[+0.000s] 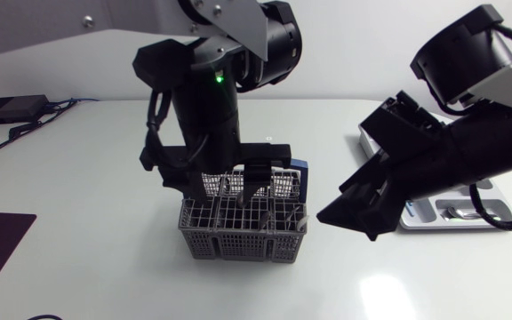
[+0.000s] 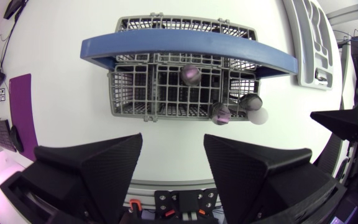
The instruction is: Unload the cutlery basket into the drawer organizer.
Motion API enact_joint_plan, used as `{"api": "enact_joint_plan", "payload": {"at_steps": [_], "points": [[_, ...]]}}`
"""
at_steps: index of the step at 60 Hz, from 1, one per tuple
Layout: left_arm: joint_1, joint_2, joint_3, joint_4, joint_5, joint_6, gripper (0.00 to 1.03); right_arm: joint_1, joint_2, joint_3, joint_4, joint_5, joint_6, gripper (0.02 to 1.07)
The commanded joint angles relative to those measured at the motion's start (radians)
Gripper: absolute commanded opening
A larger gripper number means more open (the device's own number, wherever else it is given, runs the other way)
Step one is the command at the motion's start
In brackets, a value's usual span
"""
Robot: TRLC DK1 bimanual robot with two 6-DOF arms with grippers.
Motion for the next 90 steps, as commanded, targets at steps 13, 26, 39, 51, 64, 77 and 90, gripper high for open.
{"api": "enact_joint_plan", "payload": {"at_steps": [13, 26, 39, 51, 64, 77, 90], "points": [[0.019, -0.091, -0.104, 0.023, -0.007, 0.068, 0.70, 0.041, 0.091, 0.134, -0.088, -0.019, 0.264, 1.02], [0.031, -0.139, -0.144, 0.027, -0.007, 0.097, 0.76, 0.033, 0.070, 0.169, -0.103, -0.076, 0.403, 1.02], [0.028, -0.168, -0.189, 0.050, -0.007, 0.105, 0.81, 0.042, 0.122, 0.233, -0.178, -0.077, 0.445, 1.02], [0.031, -0.176, -0.198, 0.053, -0.008, 0.112, 0.84, 0.038, 0.137, 0.253, -0.204, -0.074, 0.486, 1.02], [0.036, -0.179, -0.202, 0.057, -0.008, 0.117, 0.87, 0.035, 0.131, 0.238, -0.178, -0.076, 0.498, 1.02], [0.058, -0.196, -0.213, 0.060, -0.008, 0.149, 0.89, 0.048, 0.110, 0.207, -0.112, -0.017, 0.503, 1.02], [0.094, -0.226, -0.273, 0.096, -0.008, 0.185, 0.89, 0.088, 0.153, 0.203, -0.089, 0.007, 0.507, 1.02]]}}
